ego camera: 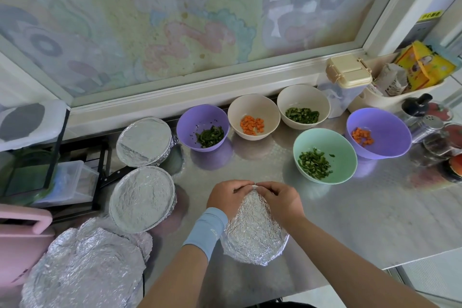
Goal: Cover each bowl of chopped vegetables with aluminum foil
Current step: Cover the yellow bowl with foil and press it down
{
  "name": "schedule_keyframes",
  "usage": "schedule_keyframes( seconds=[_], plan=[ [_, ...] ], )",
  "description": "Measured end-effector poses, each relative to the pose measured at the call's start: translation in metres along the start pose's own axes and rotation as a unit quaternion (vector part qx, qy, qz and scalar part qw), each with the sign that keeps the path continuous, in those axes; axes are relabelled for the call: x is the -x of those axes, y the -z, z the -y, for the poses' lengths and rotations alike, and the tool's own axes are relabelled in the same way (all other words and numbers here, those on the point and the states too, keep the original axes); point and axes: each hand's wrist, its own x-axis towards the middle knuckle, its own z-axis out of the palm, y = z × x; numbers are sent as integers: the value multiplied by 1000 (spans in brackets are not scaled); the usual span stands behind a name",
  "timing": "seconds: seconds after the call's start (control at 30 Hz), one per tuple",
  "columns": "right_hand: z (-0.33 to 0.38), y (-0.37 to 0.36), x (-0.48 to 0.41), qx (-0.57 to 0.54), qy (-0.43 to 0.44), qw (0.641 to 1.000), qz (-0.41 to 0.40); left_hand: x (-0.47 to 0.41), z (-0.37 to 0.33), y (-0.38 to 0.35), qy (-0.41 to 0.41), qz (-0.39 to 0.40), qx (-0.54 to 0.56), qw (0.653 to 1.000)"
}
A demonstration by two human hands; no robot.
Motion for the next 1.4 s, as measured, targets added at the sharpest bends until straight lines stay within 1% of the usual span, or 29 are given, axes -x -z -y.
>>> schedule_keyframes(
  seconds=[0.17,0.27,0.37,0.47,0.57,0.63,0.73,0.87,1.0,1.07,1.13,1.2,1.27,1.33,1.4],
  plan=[
    [1,1,-2,8,-3,1000,15,0,0,-2,21,-13,-9,1000],
    [1,1,-3,12,0,1000,20,-1,-3,0,44,2,1,999],
    [0,2,-5,21,-6,999,35,-1,-5,6,84,13,45,995],
    [-3,2,-7,17,-15,1000,22,1,-2,13,113,-10,106,988],
    [-4,3,-7,10,-40,999,21,7,7,13,119,-14,92,988],
    [-5,2,-7,19,-43,998,34,10,9,10,115,-36,92,988],
    [-4,2,-8,34,-42,998,31,11,6,6,113,-61,73,989],
    [-1,3,-8,41,-22,998,32,11,3,7,108,-64,34,992],
    [-6,2,-7,52,23,998,11,9,3,3,156,-69,90,981],
    [-8,1,-6,73,71,995,-10,7,-2,4,135,-78,96,983],
    [-8,-1,-6,98,111,989,-23,6,-8,5,71,-81,57,993],
    [-6,-1,-4,107,101,989,-23,4,-11,4,28,-44,28,998],
    [-5,0,-3,106,82,991,-21,3,-9,1,11,-9,2,1000],
    [-6,1,-4,114,78,990,-21,3,-6,-1,16,-5,1,1000],
    [-6,1,-5,122,75,990,-19,3,-5,-2,24,-16,4,1000]
  ],
)
